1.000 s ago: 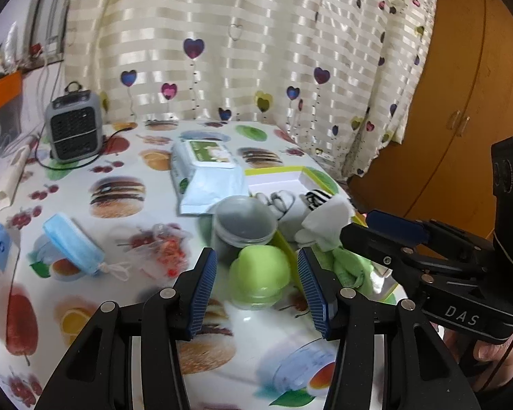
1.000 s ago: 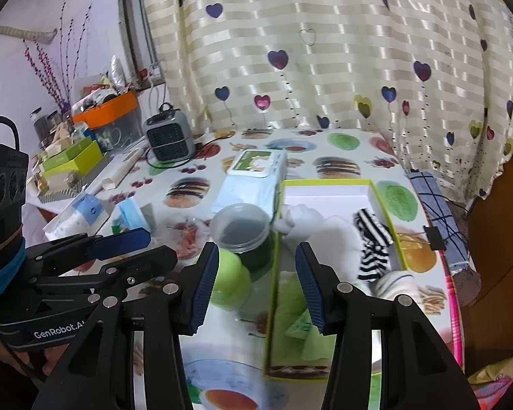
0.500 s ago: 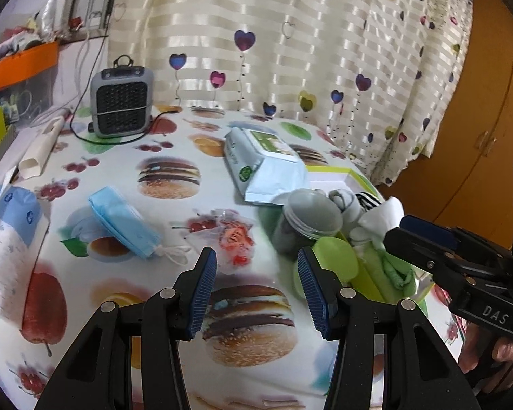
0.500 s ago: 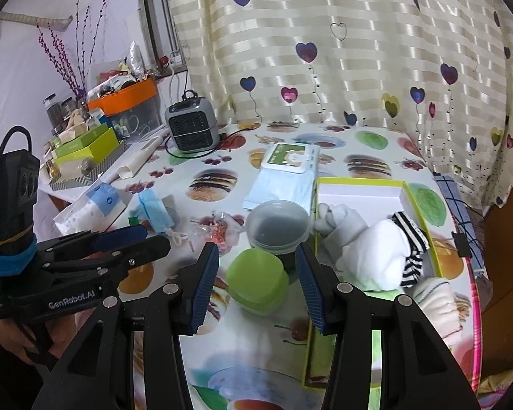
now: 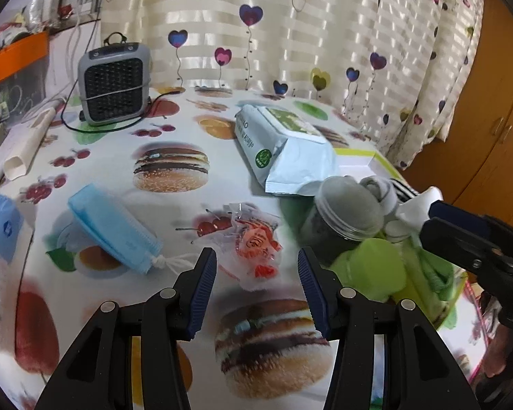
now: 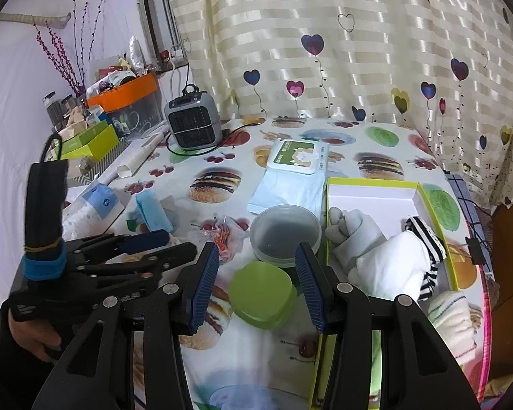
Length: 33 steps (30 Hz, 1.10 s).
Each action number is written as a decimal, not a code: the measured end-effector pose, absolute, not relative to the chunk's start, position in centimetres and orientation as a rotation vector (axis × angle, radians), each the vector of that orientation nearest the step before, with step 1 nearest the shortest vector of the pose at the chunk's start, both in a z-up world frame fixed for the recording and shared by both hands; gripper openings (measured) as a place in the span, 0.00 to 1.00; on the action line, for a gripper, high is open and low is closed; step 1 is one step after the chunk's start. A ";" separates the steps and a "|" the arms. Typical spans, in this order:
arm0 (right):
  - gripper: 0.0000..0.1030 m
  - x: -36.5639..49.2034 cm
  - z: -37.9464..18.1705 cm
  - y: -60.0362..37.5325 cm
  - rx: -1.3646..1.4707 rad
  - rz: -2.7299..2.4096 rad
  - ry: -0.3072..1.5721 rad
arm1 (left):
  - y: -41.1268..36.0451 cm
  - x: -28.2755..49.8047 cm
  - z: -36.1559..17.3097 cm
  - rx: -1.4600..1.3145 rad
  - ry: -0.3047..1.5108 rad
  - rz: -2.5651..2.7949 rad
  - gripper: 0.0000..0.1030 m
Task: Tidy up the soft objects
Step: 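Move both tools away from the box toward the mask and plastic bag, then grasp the clear plastic bag with red contents with the left tool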
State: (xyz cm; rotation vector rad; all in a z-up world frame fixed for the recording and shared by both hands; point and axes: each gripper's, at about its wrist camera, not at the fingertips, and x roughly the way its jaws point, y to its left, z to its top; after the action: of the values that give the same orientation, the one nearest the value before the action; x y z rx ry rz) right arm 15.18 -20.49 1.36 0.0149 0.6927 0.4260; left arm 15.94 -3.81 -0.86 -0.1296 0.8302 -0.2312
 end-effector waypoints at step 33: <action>0.46 16.9 1.2 -19.0 0.018 0.449 0.708 | -3.2 16.0 -0.7 -0.129 0.799 -0.212 0.24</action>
State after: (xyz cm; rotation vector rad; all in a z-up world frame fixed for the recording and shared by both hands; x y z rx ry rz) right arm 16.94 -19.05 1.16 0.0181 0.7082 0.4489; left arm 16.03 -3.20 -0.69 -0.1286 0.7988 -0.2122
